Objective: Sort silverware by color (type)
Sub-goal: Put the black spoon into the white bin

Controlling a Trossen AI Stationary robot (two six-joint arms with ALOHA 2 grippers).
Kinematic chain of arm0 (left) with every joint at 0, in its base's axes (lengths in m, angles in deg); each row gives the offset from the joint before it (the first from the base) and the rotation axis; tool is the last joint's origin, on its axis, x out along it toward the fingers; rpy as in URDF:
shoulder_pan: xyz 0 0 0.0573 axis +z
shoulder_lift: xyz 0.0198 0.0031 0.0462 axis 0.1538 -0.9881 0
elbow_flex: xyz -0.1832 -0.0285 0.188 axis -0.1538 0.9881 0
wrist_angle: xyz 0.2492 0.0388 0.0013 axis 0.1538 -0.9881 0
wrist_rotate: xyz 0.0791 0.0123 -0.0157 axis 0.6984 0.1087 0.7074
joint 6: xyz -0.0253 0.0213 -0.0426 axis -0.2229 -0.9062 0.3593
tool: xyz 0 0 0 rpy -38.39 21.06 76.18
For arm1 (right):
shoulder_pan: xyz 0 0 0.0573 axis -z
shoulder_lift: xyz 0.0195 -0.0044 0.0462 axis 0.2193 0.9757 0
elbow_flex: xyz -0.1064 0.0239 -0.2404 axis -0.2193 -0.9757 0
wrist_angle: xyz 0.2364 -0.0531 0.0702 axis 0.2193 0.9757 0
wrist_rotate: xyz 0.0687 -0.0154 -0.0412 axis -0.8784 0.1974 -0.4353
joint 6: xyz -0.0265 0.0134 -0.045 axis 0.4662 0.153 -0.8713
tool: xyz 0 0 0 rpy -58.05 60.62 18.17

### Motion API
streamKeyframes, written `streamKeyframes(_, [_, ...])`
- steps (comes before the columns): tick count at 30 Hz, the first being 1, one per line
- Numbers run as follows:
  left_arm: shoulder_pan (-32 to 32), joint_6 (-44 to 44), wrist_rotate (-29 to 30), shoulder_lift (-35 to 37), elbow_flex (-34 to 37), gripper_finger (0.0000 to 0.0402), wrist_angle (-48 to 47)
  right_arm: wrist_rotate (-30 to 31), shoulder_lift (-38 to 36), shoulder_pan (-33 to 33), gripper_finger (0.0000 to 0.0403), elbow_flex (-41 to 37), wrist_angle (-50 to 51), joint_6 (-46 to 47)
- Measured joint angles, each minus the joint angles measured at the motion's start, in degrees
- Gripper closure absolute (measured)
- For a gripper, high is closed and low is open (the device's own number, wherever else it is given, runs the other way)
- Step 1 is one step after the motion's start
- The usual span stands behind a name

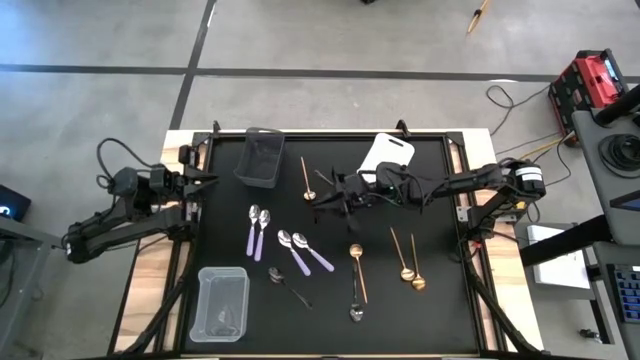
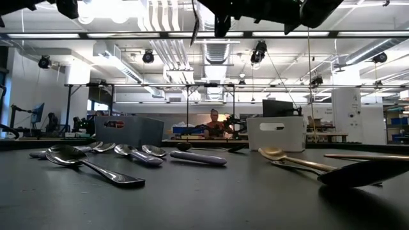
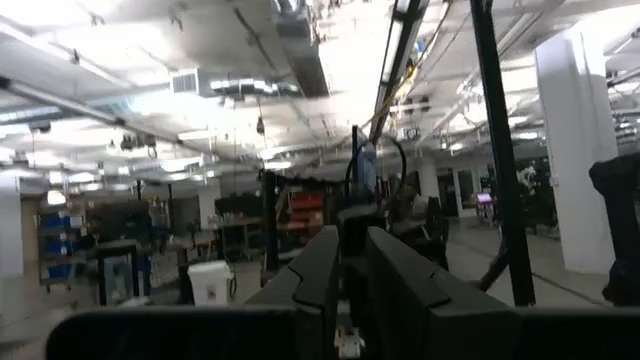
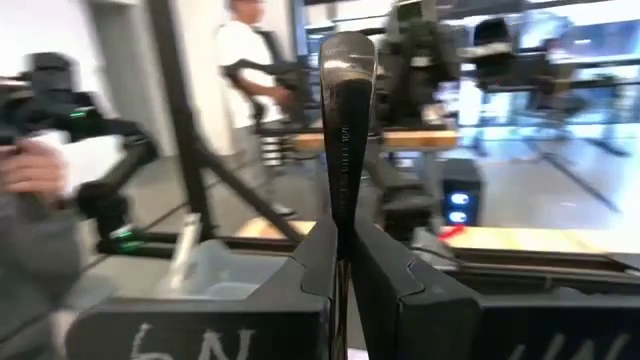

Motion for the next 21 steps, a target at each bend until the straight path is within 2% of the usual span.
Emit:
streamKeyframes(9, [0.0, 1.7, -0.1, -10.0, 0.0, 0.0363, 0.3, -15.4, 0.0, -1.5, 0.0391, 0.0, -2.0, -2.2])
streamKeyframes(16, [0.0, 3.3, -0.5, -16.2, 0.0, 0.0363, 1.4, -15.9, -1.4, 0.3, 0.0391, 0.0, -1.0, -5.5])
streamKeyframes(21, [0.0, 3.5, -0.5, -17.6, 0.0, 0.0363, 3.7, -12.8, -3.2, 3.8, 0.0390, 0.0, 2.5, -3.7])
